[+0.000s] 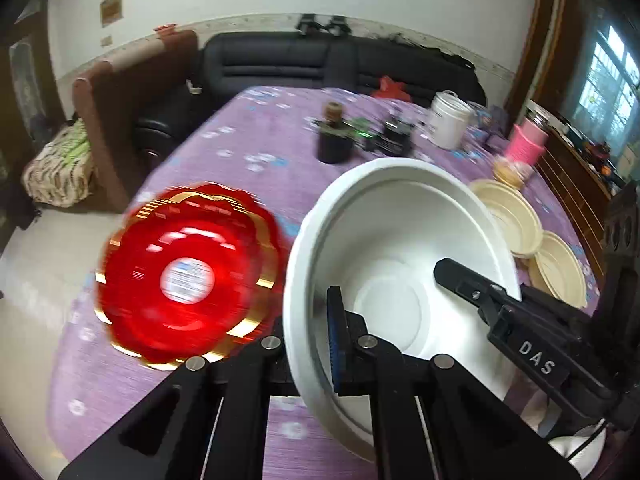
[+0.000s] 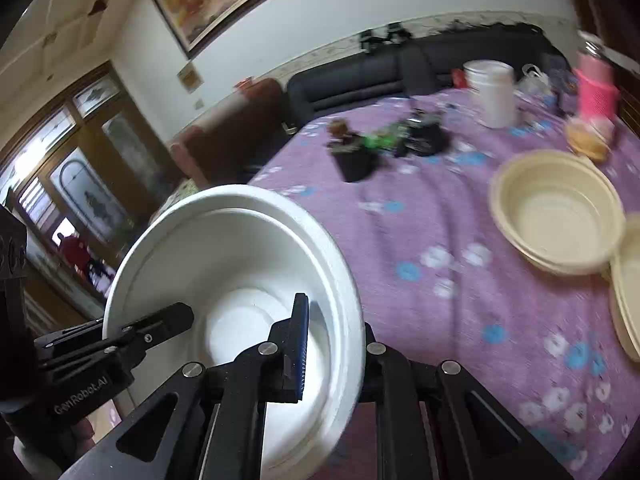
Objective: Organize plates and bowls
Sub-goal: 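Carry the white bowl onto the red plate stack and open both tools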
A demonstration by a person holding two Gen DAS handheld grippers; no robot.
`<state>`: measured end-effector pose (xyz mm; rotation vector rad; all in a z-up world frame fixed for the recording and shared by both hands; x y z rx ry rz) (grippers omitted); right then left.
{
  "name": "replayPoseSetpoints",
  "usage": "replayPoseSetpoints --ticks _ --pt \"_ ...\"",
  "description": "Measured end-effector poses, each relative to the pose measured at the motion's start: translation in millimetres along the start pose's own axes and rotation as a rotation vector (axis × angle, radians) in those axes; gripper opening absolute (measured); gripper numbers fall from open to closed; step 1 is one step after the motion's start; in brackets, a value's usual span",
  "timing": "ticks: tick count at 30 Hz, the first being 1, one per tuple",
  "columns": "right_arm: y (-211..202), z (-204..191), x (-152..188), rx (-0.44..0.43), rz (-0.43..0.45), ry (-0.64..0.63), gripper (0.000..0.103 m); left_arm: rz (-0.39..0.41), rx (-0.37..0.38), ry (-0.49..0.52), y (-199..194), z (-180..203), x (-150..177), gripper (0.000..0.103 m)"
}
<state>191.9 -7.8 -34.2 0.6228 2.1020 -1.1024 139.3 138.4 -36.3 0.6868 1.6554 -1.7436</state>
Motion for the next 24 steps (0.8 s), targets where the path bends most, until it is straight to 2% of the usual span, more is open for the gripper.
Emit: replayPoseSetpoints --ticks 7,11,17,21,23,24 --pt "46 -81 -21 -0.029 -0.053 -0.104 0.014 0.018 -0.083 -0.077 -1 -80 -18 0.010" --pt "76 -117 -22 -0.021 -0.091 -0.180 0.014 0.007 -0.121 -0.125 9 -122 -20 0.012" --pt "123 -131 -10 0.007 -0.156 -0.203 0.014 -0.039 -0.138 -0.165 38 -159 -16 0.012" --pt "136 -131 -3 0.014 -0.174 -0.210 0.014 -0.052 -0.130 -0.186 49 -170 -11 0.012" --pt "140 -131 -1 0.019 -0.173 -0.219 0.014 -0.051 -0.096 -0.217 50 -173 -9 0.021" --pt "141 -130 0 0.019 -0.172 -0.220 0.014 -0.045 -0.065 -0.241 50 -174 -8 0.037"
Point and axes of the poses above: each gripper's, at about its wrist camera, not at the fingertips, and y roughly the way its jaws point, z to its right, x to its underside, the point moved 5 cm from there along y, roughly the way its jaws point, and after that the axes turned 8 degrees about z, right-handed, at the moved point
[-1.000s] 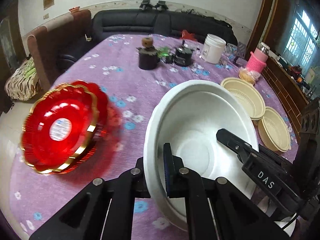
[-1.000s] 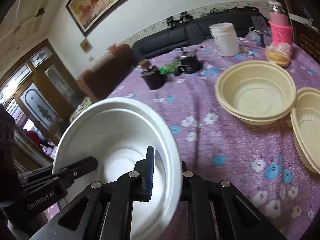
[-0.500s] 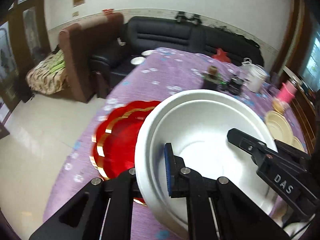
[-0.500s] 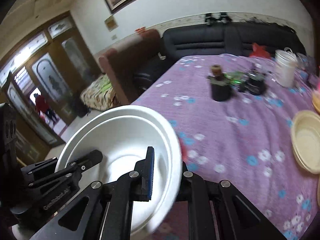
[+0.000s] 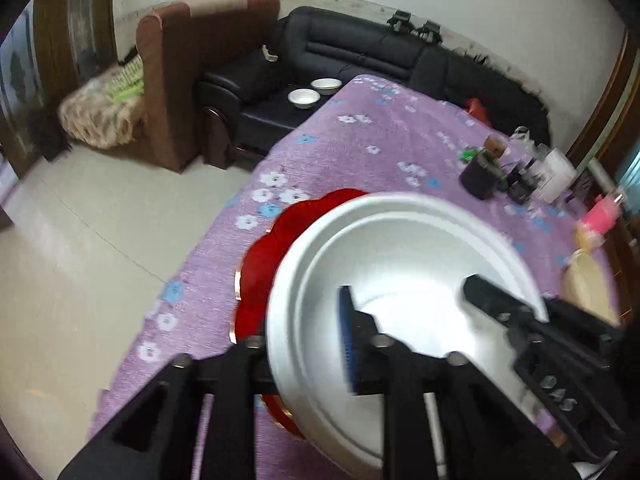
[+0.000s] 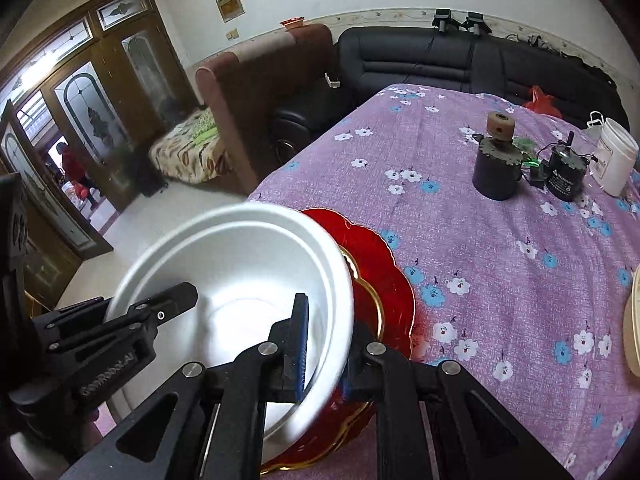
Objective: Organize plates and bowls
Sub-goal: 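Carry the white bowl onto the red plate stack and open both tools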
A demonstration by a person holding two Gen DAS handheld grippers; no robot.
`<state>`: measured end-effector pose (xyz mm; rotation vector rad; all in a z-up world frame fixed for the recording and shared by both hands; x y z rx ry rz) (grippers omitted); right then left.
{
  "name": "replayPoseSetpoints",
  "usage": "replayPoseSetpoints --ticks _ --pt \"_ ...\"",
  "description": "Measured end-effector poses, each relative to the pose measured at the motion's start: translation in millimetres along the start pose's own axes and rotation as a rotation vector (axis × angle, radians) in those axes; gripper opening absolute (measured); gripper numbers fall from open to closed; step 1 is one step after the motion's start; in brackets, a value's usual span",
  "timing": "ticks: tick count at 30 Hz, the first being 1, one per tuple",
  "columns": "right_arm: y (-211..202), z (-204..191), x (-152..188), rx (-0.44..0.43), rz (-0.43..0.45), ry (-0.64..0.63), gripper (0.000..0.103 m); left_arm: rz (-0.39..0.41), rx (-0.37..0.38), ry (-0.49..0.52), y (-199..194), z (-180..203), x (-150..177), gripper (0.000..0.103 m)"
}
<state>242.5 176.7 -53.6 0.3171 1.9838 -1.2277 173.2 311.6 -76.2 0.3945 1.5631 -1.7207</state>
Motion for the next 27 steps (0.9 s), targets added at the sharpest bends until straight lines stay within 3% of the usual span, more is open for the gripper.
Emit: replayPoseSetpoints --ticks 1,3,9,15,23,27 --pt "1 1 0 0.003 0.000 0.002 0.014 -0.001 0.035 -0.023 0 0 0 0.058" --pt "2 2 1 0.008 0.017 0.010 0.014 0.010 0.089 -0.047 -4 2 0 0.074" --pt "-3 2 2 0.021 0.076 0.004 0.015 0.085 0.051 -0.018 -25 8 -3 0.074" --pt "-20 12 1 0.014 0.126 0.040 0.029 0.141 0.064 -0.021 -54 12 0 0.075" --pt "-59 35 16 -0.023 0.173 0.115 0.032 0.200 0.083 -0.047 -100 17 13 0.078" --pt "-85 45 28 0.006 0.224 0.100 0.044 0.243 0.077 -0.024 -118 27 24 0.081"
Point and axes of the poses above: each gripper's, at about its wrist camera, not at the fingertips, and y roughly the way its jaws point, z to its right, x to its underside, the point moved 5 cm from there along y, roughly the way its jaws point, and after that the axes turned 8 degrees about z, right-handed, at the moved point
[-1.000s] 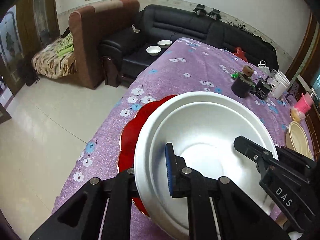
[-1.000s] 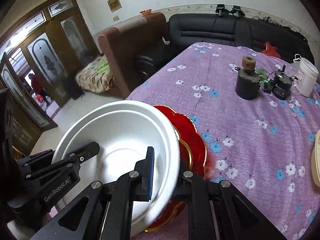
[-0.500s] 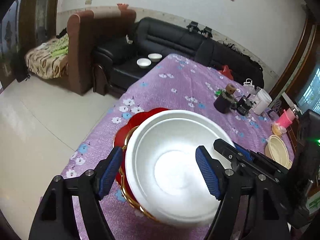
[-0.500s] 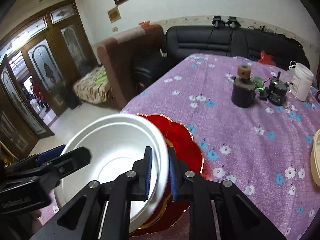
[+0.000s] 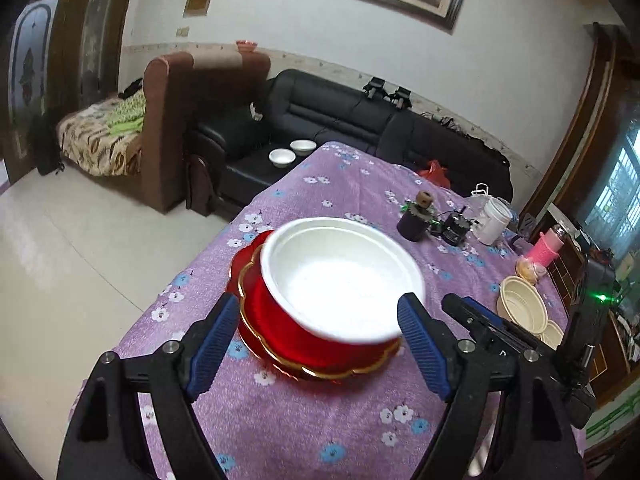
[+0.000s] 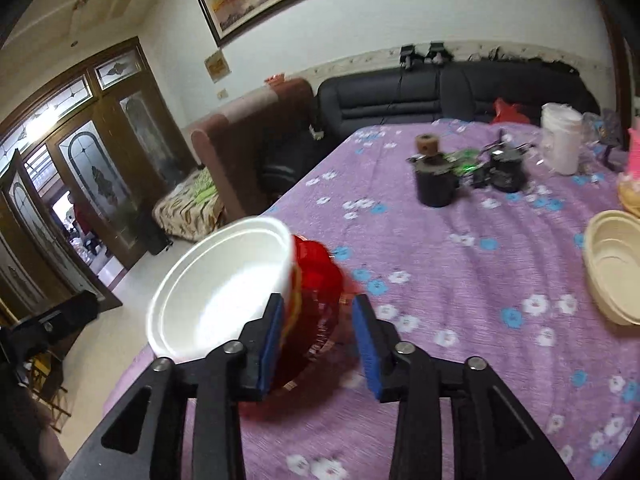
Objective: Organize plates and bowls
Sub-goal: 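Carry the white bowl onto the red plate stack and open both tools, then withdraw both tools and reach toward the cream plastic bowls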
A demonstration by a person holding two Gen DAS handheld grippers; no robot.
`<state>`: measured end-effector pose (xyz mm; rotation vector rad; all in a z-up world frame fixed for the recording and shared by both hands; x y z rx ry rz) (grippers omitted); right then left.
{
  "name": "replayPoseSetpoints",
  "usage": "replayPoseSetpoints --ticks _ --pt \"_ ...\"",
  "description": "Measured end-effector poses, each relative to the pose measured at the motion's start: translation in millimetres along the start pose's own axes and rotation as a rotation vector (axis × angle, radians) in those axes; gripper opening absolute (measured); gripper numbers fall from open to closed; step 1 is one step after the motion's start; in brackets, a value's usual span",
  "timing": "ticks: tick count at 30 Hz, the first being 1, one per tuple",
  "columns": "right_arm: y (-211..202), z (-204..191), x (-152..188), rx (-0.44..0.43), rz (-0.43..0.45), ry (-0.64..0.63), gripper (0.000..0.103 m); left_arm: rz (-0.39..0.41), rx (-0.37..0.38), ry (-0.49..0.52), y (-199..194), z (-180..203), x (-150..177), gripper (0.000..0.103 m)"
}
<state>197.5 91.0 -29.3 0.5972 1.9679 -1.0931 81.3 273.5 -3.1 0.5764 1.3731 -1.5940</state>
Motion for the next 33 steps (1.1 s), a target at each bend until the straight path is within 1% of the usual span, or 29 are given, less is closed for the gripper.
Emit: replayPoseSetpoints --ticks 1,5,11,19,22,25,27,30,33 --pt "-4 3 1 0.007 0.005 -0.005 0.047 0.000 0.007 0.004 -2 4 2 0.081" --pt "-18 21 5 0.018 0.007 0.018 0.047 -0.022 0.021 -0.005 -5 13 12 0.081" --pt "-39 46 10 0.036 0.042 0.059 0.049 -0.030 0.018 -0.040 -17 16 23 0.081" --pt "-51 72 23 0.068 0.054 0.061 0.052 -0.048 0.033 -0.074 -21 24 38 0.081" --pt "-54 91 24 0.108 0.066 0.070 0.053 -0.049 -0.002 -0.091 -15 16 37 0.081" --pt "-59 109 26 0.152 0.093 0.076 0.053 -0.051 -0.054 -0.098 -7 6 32 0.081" --pt "-61 120 29 0.163 0.106 0.094 0.053 -0.057 -0.084 -0.077 0 5 29 0.081" --pt "-58 127 31 0.162 0.089 0.104 0.053 -0.082 -0.136 -0.018 15 9 29 0.082" --pt "-55 131 32 0.154 0.081 0.105 0.054 -0.100 -0.164 0.005 26 13 32 0.082"
Point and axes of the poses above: each gripper's, at about its wrist camera, not at the fingertips, and y roughly the way its jaws point, z to its right, x to its underside, the point moved 5 cm from there along y, roughly the way its jaws point, and after that the axes turned 8 degrees about z, right-handed, at the moved point
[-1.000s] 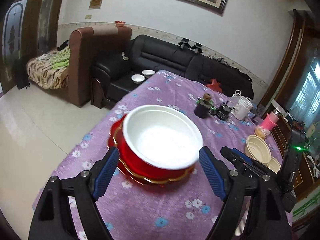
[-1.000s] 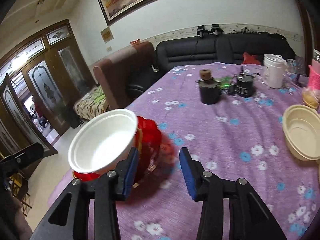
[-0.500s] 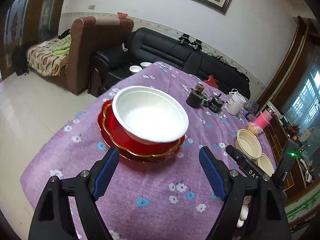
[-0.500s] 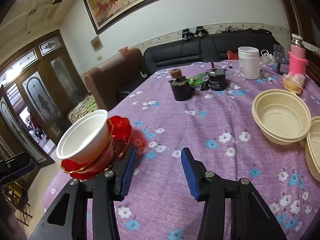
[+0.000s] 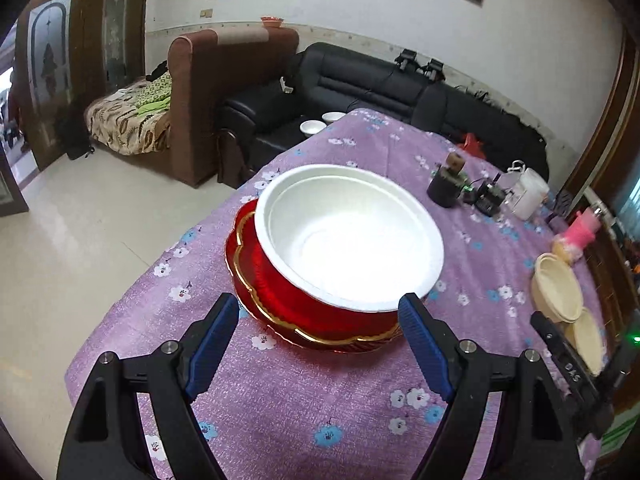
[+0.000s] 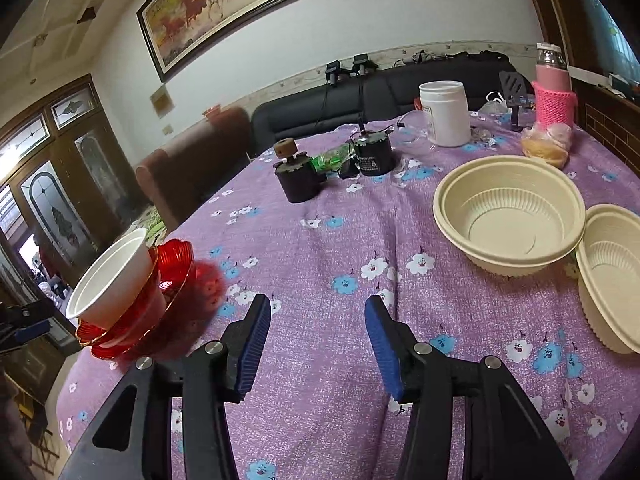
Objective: Organize plates and bowls
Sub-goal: 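Withdraw both tools and reach toward the cream plastic bowls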
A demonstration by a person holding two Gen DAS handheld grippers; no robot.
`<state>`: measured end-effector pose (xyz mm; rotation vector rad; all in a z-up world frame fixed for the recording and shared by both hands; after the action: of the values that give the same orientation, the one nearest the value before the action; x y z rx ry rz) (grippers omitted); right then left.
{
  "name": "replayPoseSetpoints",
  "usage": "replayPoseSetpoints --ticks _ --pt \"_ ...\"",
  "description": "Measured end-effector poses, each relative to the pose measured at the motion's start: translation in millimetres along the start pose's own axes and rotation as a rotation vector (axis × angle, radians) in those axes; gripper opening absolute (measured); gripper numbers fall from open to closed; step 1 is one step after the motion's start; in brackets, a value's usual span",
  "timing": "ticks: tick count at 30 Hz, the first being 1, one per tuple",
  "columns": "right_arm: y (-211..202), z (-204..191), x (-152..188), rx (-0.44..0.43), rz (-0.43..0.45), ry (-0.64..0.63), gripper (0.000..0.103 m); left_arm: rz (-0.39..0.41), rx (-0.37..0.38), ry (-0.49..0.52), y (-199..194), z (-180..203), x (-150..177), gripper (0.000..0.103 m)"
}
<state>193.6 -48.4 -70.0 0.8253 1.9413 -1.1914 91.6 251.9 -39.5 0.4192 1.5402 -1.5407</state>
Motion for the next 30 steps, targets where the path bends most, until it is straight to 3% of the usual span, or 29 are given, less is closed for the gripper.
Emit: replayPoseSetpoints --ticks 4,9,11,12,18,20,24,30 --pt "2 0 3 -0.007 -0.009 -0.007 0.054 0.048 -0.012 -0.009 -9 6 1 0.082" --pt "-1 -4 3 0.002 0.004 -0.028 0.054 0.138 -0.005 0.058 -29 34 7 0.082" --pt "-7 -7 2 0.026 0.037 -0.059 0.054 0.168 0.017 0.068 -38 45 13 0.085" --pt "-11 -9 1 0.054 0.065 -0.085 0.057 0.174 0.028 0.070 -40 51 17 0.092" --pt "-40 -8 -9 0.227 0.267 -0.166 0.086 0.124 0.143 0.120 -44 89 43 0.093" --pt "-52 -2 -16 0.257 0.306 -0.152 0.090 0.111 0.174 0.151 -50 99 48 0.093" --pt "-69 24 -31 0.216 0.239 -0.077 0.091 0.123 0.159 0.234 -61 110 55 0.093" --pt "-116 100 -44 0.333 0.221 0.000 0.091 0.065 0.166 0.283 -55 123 69 0.093"
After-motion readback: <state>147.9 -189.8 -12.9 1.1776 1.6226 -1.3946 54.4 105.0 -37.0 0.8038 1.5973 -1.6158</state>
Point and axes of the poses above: each gripper's, at about its wrist camera, not at the fingertips, and y roughly the way its jaws point, z to its right, x to its underside, the point moved 5 cm from there along y, roughly the way its jaws point, and after that the axes turned 8 degrees about z, right-handed, at the moved point
